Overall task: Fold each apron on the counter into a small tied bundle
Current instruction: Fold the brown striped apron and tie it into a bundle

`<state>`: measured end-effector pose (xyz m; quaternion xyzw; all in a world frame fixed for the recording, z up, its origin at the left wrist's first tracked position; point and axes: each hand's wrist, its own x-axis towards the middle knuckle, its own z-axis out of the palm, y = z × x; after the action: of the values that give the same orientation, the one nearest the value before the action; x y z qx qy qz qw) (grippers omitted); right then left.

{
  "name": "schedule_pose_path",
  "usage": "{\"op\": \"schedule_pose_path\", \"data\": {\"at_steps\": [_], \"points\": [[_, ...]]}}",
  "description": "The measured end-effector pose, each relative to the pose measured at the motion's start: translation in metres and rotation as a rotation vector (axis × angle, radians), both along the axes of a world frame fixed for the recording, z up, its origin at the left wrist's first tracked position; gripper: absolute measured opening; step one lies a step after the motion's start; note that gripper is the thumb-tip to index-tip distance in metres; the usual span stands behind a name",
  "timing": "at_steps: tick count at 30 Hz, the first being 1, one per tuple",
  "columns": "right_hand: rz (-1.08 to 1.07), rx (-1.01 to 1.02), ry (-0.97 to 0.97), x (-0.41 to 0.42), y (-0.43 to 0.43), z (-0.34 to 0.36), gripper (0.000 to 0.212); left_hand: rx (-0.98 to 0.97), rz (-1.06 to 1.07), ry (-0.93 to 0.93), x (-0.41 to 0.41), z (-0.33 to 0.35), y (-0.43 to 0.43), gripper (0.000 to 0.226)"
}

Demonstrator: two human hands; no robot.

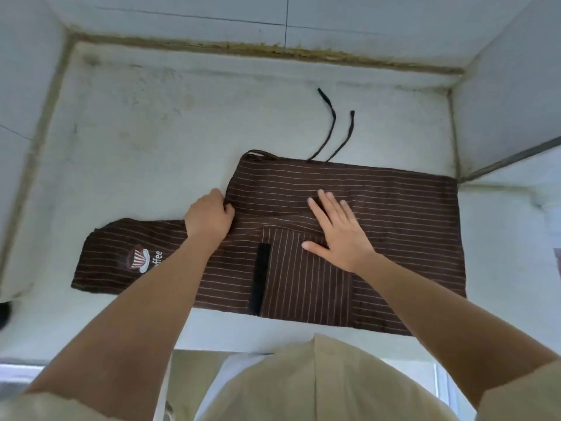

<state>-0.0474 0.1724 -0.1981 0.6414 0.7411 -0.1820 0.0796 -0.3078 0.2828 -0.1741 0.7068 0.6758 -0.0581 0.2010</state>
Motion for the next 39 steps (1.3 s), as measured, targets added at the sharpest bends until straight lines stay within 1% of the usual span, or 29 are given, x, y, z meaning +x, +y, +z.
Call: {"op": "schedule_pose_path", "data": {"at_steps": [2,4,6,7,8,9,10,11,12,14,15,16,18,21,23,25,26,28,32,34,36,37,39], "points": [[-0.043,-0.004,-0.08,0.02,-0.025,-0.004,0.092,0.042,-0.017,0.017,0.0,0.001,-0.013,0.024],[-0.135,-0.025,-0.097,0.039,-0.043,-0.003,0.095,0.121,-0.033,0.078,0.003,-0.001,-0.024,0.024],[-0.259,-0.024,-0.097,0.057,-0.058,-0.001,0.098,0.242,0.0,0.143,0.012,-0.004,-0.033,0.022],[-0.324,-0.01,-0.085,0.065,-0.065,0.0,0.096,0.323,-0.003,0.132,0.018,-0.005,-0.037,0.024],[-0.384,0.012,-0.064,0.07,-0.068,0.002,0.092,0.404,-0.049,0.097,0.023,-0.005,-0.041,0.027],[-0.444,0.043,-0.048,0.075,-0.073,0.004,0.087,0.465,-0.142,0.056,0.03,-0.005,-0.046,0.029],[-0.5,0.071,-0.04,0.078,-0.076,0.005,0.081,0.486,-0.253,0.025,0.037,-0.004,-0.05,0.029],[-0.561,0.091,-0.04,0.081,-0.083,0.006,0.078,0.467,-0.357,0.003,0.048,-0.004,-0.055,0.028],[-0.614,0.085,-0.036,0.082,-0.083,0.006,0.076,0.404,-0.416,-0.001,0.056,-0.003,-0.059,0.029],[-0.711,0.022,-0.03,0.091,-0.097,0.005,0.074,0.211,-0.449,0.03,0.078,-0.003,-0.072,0.041],[-0.707,-0.006,-0.036,0.097,-0.103,0.005,0.073,0.138,-0.426,0.055,0.088,-0.005,-0.078,0.047],[-0.685,-0.023,-0.039,0.102,-0.108,0.005,0.073,0.113,-0.404,0.08,0.093,-0.007,-0.082,0.052],[-0.682,-0.011,-0.038,0.113,-0.117,0.01,0.073,0.154,-0.398,0.121,0.101,-0.007,-0.092,0.057],[-0.701,0.034,-0.008,0.126,-0.134,0.018,0.074,0.228,-0.435,0.072,0.117,-0.004,-0.123,0.067],[-0.548,0.016,0.022,0.128,-0.153,0.016,0.071,0.158,-0.464,0.077,0.137,-0.007,-0.149,0.074],[-0.383,-0.04,-0.031,0.132,-0.181,0.007,0.069,0.046,-0.455,0.124,0.159,-0.015,-0.173,0.082],[-0.351,-0.052,-0.061,0.136,-0.192,0.004,0.069,0.012,-0.44,0.133,0.167,-0.02,-0.182,0.084],[-0.348,-0.037,-0.087,0.153,-0.209,0.0,0.069,0.01,-0.421,0.116,0.181,-0.026,-0.2,0.086],[-0.38,-0.059,-0.126,0.201,-0.226,0.004,0.065,0.055,-0.502,0.046,0.214,-0.026,-0.222,0.081],[-0.479,-0.092,-0.129,0.22,-0.227,0.01,0.064,0.029,-0.549,-0.078,0.231,-0.019,-0.226,0.073],[-0.598,-0.051,-0.118,0.224,-0.214,0.021,0.061,0.029,-0.532,-0.236,0.235,-0.008,-0.23,0.056],[-0.639,0.006,-0.101,0.219,-0.203,0.026,0.058,0.076,-0.5,-0.294,0.23,-0.004,-0.233,0.045],[-0.601,0.13,-0.013,0.192,-0.174,0.035,0.052,0.186,-0.36,-0.343,0.205,0.005,-0.239,0.028]]}}
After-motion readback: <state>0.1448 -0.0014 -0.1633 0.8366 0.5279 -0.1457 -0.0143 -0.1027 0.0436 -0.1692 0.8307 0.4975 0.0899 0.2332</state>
